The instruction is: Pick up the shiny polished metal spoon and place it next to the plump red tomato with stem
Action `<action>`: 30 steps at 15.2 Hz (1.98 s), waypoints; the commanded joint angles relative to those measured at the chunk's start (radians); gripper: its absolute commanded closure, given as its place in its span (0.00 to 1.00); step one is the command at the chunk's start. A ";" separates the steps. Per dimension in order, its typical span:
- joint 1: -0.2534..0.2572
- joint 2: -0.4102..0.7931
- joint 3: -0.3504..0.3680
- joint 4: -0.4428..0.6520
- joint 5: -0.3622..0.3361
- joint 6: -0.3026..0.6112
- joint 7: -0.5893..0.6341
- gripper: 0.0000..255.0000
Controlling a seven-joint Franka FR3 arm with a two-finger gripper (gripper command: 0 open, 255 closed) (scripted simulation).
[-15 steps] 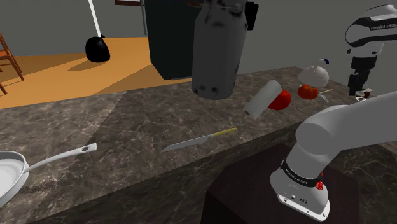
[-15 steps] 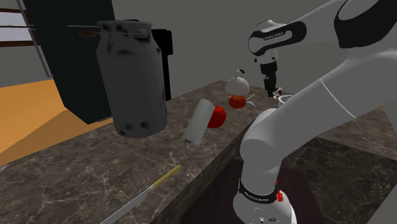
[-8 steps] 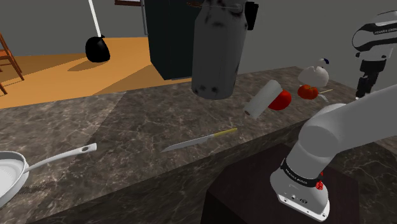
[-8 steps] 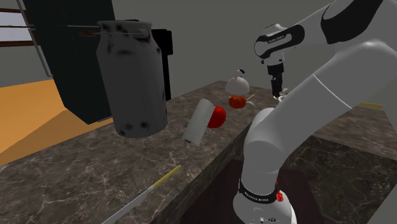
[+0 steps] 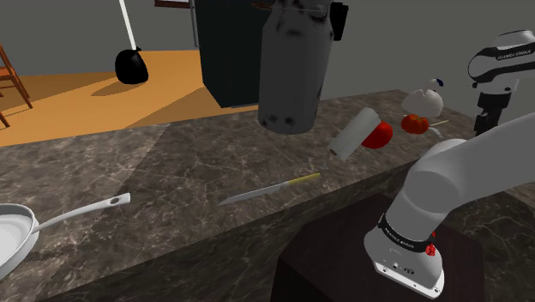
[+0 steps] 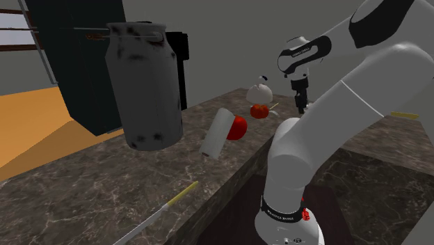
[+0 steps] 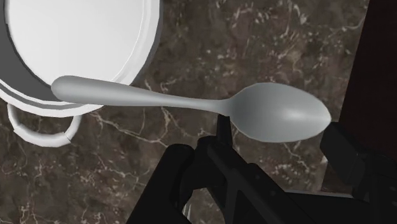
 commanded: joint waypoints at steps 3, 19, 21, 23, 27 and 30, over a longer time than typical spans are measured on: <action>0.021 0.004 -0.046 -0.030 -0.020 0.045 0.019 1.00; 0.122 0.011 -0.212 -0.089 -0.090 0.166 0.078 1.00; 0.122 0.011 -0.212 -0.089 -0.090 0.166 0.078 1.00; 0.124 0.011 -0.214 -0.088 -0.090 0.166 0.078 0.00; 0.123 0.012 -0.213 -0.088 -0.089 0.166 0.078 0.00; 0.087 0.017 -0.136 -0.067 -0.049 0.117 0.062 0.00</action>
